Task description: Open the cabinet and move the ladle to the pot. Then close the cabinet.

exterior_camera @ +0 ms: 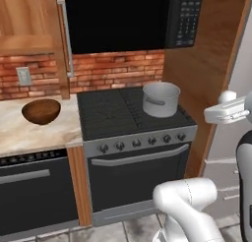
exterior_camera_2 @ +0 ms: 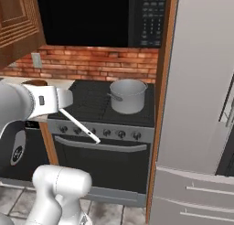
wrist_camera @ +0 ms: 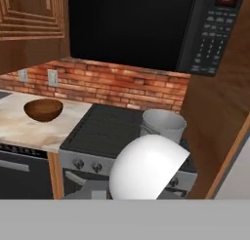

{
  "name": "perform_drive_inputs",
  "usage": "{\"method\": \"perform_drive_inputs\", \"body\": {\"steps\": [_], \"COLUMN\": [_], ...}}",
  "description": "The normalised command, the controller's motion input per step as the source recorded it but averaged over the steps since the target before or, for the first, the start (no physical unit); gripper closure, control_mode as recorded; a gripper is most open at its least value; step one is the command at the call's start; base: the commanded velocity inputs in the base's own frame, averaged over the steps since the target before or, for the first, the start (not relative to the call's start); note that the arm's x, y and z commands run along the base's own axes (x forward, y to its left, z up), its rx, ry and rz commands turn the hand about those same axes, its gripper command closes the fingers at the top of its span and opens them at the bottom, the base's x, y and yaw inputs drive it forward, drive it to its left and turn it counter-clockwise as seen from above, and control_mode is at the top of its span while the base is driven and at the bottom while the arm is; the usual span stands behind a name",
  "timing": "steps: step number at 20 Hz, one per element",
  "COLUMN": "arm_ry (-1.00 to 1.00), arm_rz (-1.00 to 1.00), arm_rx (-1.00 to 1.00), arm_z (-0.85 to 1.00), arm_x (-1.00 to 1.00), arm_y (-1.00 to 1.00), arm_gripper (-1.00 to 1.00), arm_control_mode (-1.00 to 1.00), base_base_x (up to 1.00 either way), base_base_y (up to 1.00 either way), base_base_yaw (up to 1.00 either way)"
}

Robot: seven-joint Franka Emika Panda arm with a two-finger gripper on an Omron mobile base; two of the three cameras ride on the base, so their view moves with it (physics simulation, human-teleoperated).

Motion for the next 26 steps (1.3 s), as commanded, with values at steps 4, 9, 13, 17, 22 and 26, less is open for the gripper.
{"method": "perform_drive_inputs", "body": {"steps": [4, 9, 13, 17, 22, 26], "arm_ry": [0.0, 0.0, 0.0, 0.0, 0.04, 0.22], "arm_rz": [0.0, 0.0, 0.0, 0.0, 0.0, 0.0], "arm_rx": [0.0, 0.0, 0.0, 0.0, 0.0, 0.0], "arm_z": [0.0, 0.0, 0.0, 0.0, -0.08, -0.58], "arm_x": [0.0, 0.0, 0.0, 0.0, 0.03, 0.0], "arm_y": [0.0, 0.0, 0.0, 0.0, -0.03, -0.34], "arm_gripper": [1.0, 1.0, 1.0, 1.0, 1.0, 1.0], "arm_control_mode": [1.0, 1.0, 1.0, 1.0, -1.0, -1.0], "base_base_x": [0.76, 0.71, 0.85, 0.78, 0.43, 0.0], "base_base_y": [0.0, 0.0, -0.02, -0.01, 0.0, 0.0], "base_base_yaw": [-0.03, -0.05, -0.08, -0.04, -0.01, 0.0]}}
